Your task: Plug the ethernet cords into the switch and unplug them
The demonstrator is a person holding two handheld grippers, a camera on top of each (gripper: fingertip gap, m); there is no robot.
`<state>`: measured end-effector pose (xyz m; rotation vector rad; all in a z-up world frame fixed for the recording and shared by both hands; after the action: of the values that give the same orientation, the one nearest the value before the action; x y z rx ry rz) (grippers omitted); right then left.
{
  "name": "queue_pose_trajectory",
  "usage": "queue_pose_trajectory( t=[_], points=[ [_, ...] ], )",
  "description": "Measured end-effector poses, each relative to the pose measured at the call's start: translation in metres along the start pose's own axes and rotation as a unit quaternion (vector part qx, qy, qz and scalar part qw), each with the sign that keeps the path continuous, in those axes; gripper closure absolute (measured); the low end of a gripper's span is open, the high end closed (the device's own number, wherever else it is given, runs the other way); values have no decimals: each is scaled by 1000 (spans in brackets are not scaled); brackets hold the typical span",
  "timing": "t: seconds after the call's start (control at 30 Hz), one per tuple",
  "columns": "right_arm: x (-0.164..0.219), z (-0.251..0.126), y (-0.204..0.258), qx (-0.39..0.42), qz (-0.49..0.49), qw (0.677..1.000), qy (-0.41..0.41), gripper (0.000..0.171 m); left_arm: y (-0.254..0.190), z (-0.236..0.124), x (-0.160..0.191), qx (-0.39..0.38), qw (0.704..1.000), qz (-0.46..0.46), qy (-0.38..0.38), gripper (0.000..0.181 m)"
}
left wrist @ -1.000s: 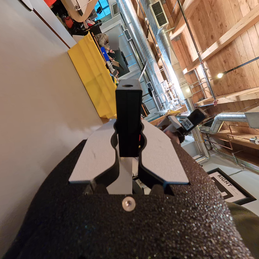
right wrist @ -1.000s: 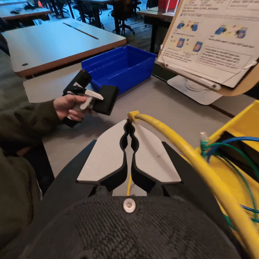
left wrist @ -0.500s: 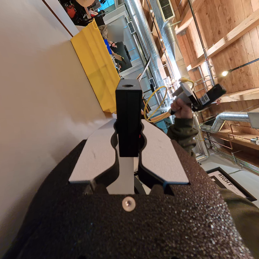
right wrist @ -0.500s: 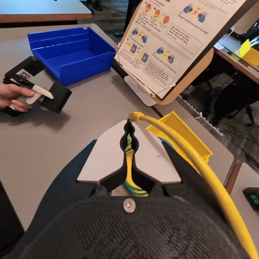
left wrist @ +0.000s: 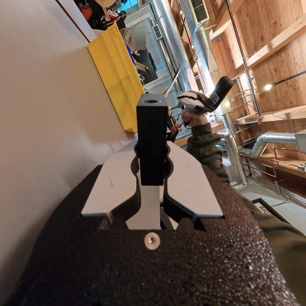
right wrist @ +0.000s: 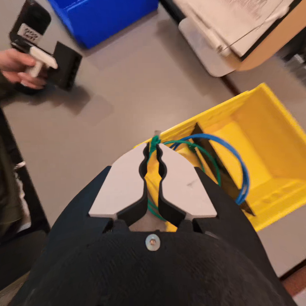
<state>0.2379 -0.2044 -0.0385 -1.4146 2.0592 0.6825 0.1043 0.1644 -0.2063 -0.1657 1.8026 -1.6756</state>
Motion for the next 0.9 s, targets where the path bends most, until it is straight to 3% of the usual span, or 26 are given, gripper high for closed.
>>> queue_pose_trajectory(
  t=[0.17,0.33,0.4,0.5,0.63,0.73,0.83,0.9],
  points=[
    [52,2,62,55,-20,998,22,135,0,0,-1,5,1000,-1,1,154],
    [129,46,120,82,-9,993,87,122,1,2,2,5,1000,-2,7,154],
    [154,66,131,67,-19,991,118,120,0,4,4,5,1000,-1,12,154],
    [178,74,118,122,-58,969,207,113,-1,7,8,7,1000,1,18,154],
    [178,69,108,70,-91,967,228,119,-3,9,10,6,1000,5,23,154],
    [182,74,101,-19,-42,965,259,136,-4,11,11,7,1000,5,25,154],
    [181,73,93,-33,-70,964,256,161,-3,10,11,5,1000,6,24,155],
    [182,73,92,-37,-81,964,250,164,-4,10,11,7,1000,5,23,154]
  ],
)
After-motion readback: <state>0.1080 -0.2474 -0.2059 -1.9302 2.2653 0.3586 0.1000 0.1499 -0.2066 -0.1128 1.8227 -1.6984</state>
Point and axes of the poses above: each gripper's, where its closed fingertips meet, z out along the fingers, x out of its underside, y = z × x across the jaws, the point moved 8 cm from there along -z, back along the fingers, and after that the axes turned 5 degrees about -x, right-handed, at the moved point
